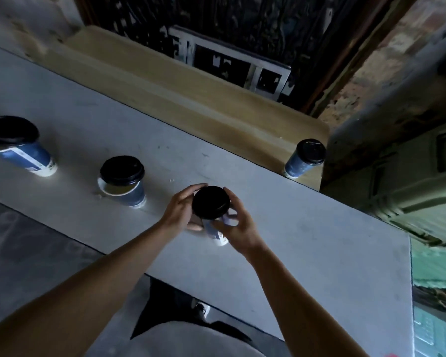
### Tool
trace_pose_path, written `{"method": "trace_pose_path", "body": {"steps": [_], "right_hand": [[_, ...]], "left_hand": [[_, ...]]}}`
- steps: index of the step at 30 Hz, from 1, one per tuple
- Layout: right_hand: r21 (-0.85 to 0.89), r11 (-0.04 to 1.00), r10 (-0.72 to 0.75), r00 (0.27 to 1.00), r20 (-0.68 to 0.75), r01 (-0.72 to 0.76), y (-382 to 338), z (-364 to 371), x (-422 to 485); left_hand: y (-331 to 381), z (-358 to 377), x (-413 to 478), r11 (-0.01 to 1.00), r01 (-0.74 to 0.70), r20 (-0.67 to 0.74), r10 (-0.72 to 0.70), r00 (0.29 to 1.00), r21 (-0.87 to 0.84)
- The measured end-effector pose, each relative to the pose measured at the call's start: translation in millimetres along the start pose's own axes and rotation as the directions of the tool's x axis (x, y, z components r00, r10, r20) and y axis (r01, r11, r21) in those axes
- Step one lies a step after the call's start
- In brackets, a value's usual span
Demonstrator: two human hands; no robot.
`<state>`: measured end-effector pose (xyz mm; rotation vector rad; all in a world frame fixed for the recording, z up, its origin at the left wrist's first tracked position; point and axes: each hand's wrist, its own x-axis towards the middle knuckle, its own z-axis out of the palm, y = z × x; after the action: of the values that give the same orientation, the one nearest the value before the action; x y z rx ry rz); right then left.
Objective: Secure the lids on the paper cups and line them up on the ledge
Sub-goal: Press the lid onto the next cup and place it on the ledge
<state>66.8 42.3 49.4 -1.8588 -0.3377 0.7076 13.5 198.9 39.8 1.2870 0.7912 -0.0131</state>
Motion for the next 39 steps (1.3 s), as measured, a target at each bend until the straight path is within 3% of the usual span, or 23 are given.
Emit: {"method": "trace_pose_path", "body": {"steps": [2, 5, 8, 10, 11, 12, 13, 14, 15, 16, 18, 20, 22, 27, 31, 39], "right_hand": [[-0.303, 0.95, -0.061, 0.997, 0.044, 0.072, 4.1, -1.5, 1.5], [-0.521, 0.853, 0.029, 0.993, 0.117, 0.036, 0.7, -9.5, 4.7], [-0.649, 0.752, 0.06, 0.968, 0.242, 0.115, -0.3, -16.2, 6.5], [-0.741, 0.649, 0.086, 0.95, 0.299, 0.175, -0.9, -20.6, 6.6], [-0.798, 0.567, 0.108, 0.943, 0.316, 0.202, -1.1, -23.4, 7.7], [-0.857, 0.46, 0.132, 0.936, 0.327, 0.234, -1.6, -26.2, 9.2], [-0.901, 0.341, 0.154, 0.93, 0.335, 0.268, -2.7, -28.6, 11.3], [-0.928, 0.224, 0.174, 0.924, 0.34, 0.299, -4.1, -30.5, 13.4], [-0.939, 0.122, 0.191, 0.921, 0.339, 0.321, -6.0, -32.2, 15.7], [-0.942, 0.037, 0.204, 0.921, 0.333, 0.332, -8.4, -33.6, 17.3], [-0.934, -0.097, 0.209, 0.925, 0.318, 0.343, -14.0, -35.0, 21.3], [-0.909, -0.215, 0.179, 0.93, 0.322, 0.357, -23.0, -33.7, 25.3], [-0.875, -0.31, 0.13, 0.929, 0.347, 0.371, -38.8, -30.3, 30.2], [-0.846, -0.418, 0.055, 0.938, 0.341, 0.332, -104.2, -14.9, 38.8], [-0.827, -0.482, 0.096, 0.955, 0.28, 0.291, -149.5, 1.1, 38.1], [-0.747, -0.562, 0.181, 0.933, 0.31, 0.357, -159.5, 11.1, 29.3]], "left_hand": [[-6.4, 2.3, -5.6, 0.97, 0.171, -0.001, -0.174, 0.985, -0.172], [-24.5, 6.5, -12.8, 0.897, 0.349, 0.099, -0.335, 0.937, -0.27], [-48.2, 11.8, -16.6, 0.806, 0.424, 0.085, -0.429, 0.899, -0.414], [-63.4, 12.9, -15.7, 0.818, 0.395, -0.042, -0.452, 0.891, -0.418], [-73.5, 10.6, -14.9, 0.896, 0.335, -0.15, -0.389, 0.909, -0.29], [-83.8, 5.7, -15.1, 0.972, 0.234, -0.262, -0.233, 0.936, -0.027], [-95.0, -1.5, -16.2, 0.946, 0.123, -0.316, -0.023, 0.948, 0.3], [-106.3, -9.7, -17.7, 0.8, 0.043, -0.291, 0.167, 0.942, 0.598], [-115.2, -16.7, -19.1, 0.635, 0.024, -0.248, 0.267, 0.931, 0.772], [-123.7, -21.7, -20.3, 0.54, 0.058, -0.244, 0.281, 0.928, 0.84], [-134.8, -29.2, -22.1, 0.448, 0.166, -0.264, 0.165, 0.95, 0.879], [-147.6, -38.0, -21.0, 0.402, 0.206, -0.261, 0.085, 0.962, 0.892], [-156.5, -43.5, -20.2, 0.394, 0.184, -0.245, 0.11, 0.963, 0.9], [-164.6, -39.5, -20.7, 0.399, 0.155, -0.251, 0.202, 0.947, 0.904], [-167.6, -37.4, -24.4, 0.394, 0.137, -0.246, 0.242, 0.938, 0.909], [-173.5, -41.4, -19.6, 0.41, 0.133, -0.255, 0.26, 0.931, 0.903]]}}
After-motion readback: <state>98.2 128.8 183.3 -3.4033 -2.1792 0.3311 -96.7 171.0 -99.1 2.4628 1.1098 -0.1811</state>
